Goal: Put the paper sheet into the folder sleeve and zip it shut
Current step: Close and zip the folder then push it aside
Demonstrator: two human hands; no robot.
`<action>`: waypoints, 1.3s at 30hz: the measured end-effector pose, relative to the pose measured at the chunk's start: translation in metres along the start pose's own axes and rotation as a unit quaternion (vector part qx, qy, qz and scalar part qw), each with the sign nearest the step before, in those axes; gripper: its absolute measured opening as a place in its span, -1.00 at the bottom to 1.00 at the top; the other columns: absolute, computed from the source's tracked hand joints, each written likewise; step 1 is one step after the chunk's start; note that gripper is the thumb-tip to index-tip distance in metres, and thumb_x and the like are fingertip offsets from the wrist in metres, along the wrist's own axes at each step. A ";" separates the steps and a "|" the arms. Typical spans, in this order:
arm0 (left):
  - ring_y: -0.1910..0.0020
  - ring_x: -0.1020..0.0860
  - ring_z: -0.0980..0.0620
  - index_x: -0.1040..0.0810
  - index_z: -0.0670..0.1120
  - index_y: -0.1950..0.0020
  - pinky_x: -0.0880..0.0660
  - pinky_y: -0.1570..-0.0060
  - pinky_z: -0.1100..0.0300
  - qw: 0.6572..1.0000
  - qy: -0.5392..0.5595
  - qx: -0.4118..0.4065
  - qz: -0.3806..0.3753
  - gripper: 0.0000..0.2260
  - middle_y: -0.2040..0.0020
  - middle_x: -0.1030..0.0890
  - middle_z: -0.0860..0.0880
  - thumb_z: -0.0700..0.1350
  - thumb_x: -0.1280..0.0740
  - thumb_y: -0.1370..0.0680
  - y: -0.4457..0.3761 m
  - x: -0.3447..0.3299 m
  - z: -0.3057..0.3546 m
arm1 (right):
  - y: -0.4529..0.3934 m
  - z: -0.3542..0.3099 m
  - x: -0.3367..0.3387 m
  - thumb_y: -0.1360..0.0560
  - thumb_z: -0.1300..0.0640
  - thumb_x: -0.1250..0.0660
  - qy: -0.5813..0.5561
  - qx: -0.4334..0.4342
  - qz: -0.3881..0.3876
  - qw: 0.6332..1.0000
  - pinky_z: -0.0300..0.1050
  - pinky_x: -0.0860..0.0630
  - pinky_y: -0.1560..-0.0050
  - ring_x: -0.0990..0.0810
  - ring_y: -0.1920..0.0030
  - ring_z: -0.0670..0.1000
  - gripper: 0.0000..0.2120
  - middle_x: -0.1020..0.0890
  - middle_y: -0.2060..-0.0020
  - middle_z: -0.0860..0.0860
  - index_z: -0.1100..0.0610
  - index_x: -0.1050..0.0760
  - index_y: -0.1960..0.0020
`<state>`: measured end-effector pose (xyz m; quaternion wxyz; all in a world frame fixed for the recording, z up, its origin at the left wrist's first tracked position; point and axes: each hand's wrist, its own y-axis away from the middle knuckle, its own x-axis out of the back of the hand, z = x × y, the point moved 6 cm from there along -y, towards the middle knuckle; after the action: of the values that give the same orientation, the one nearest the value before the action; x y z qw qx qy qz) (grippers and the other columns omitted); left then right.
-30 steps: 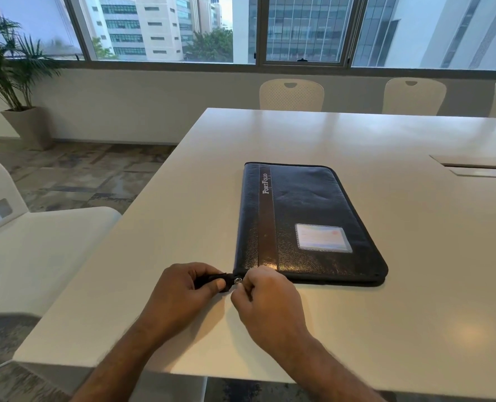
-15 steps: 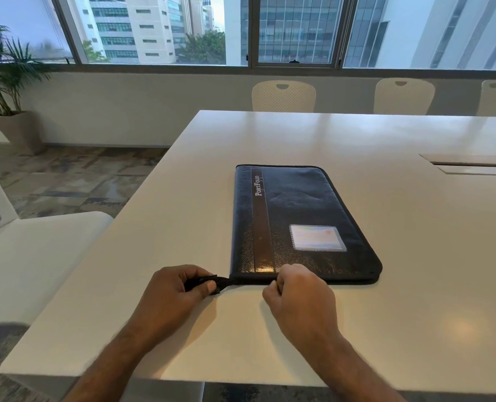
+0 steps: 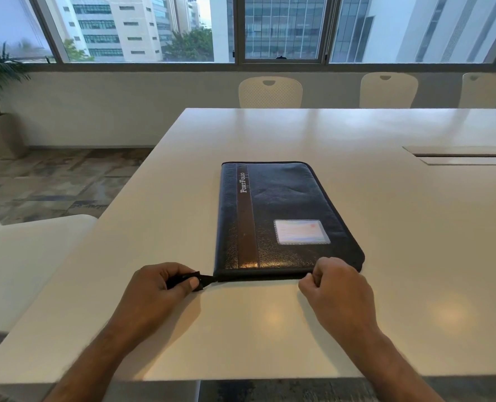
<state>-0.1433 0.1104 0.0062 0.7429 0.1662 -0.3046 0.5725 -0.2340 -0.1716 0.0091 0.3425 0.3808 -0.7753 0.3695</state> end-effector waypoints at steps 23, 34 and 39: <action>-0.37 -0.33 0.15 -0.45 0.15 -0.35 -0.26 -0.41 0.01 0.933 -0.183 -0.302 -0.060 -0.49 -0.36 -0.46 0.14 0.24 -0.38 -0.43 -0.029 -0.098 0.126 | -0.003 0.059 0.026 -0.45 0.13 -0.44 -0.036 -0.022 0.038 0.998 -0.22 -0.36 0.42 -0.48 0.42 -0.10 -0.78 -0.52 0.43 -0.14 0.02 -0.52 0.35; -0.56 0.14 0.04 0.09 0.12 -0.58 0.16 -0.52 -0.01 0.886 -0.338 -0.284 -0.139 -0.24 -0.60 0.06 0.06 0.48 0.22 -0.48 -0.055 -0.163 0.108 | -0.007 0.068 0.037 -0.52 0.06 -0.34 0.065 -0.017 0.009 0.998 -0.10 -0.52 0.34 -0.51 0.36 -0.07 -0.83 -0.56 0.34 -0.06 0.08 -0.59 0.21; -0.56 0.16 0.04 0.12 0.11 -0.58 0.15 -0.53 -0.01 0.884 -0.341 -0.283 -0.146 -0.26 -0.60 0.09 0.07 0.46 0.21 -0.50 -0.054 -0.161 0.108 | -0.027 0.075 0.043 -0.53 0.05 -0.33 0.106 -0.021 -0.001 0.994 -0.03 -0.54 0.27 -0.55 0.31 0.04 -0.80 -0.59 0.29 0.01 0.13 -0.60 0.19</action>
<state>-0.1455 -0.0903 -0.0104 0.6840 0.1763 -0.6604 0.2548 -0.2500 -0.2603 0.0159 0.4308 0.3335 -0.7418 0.3910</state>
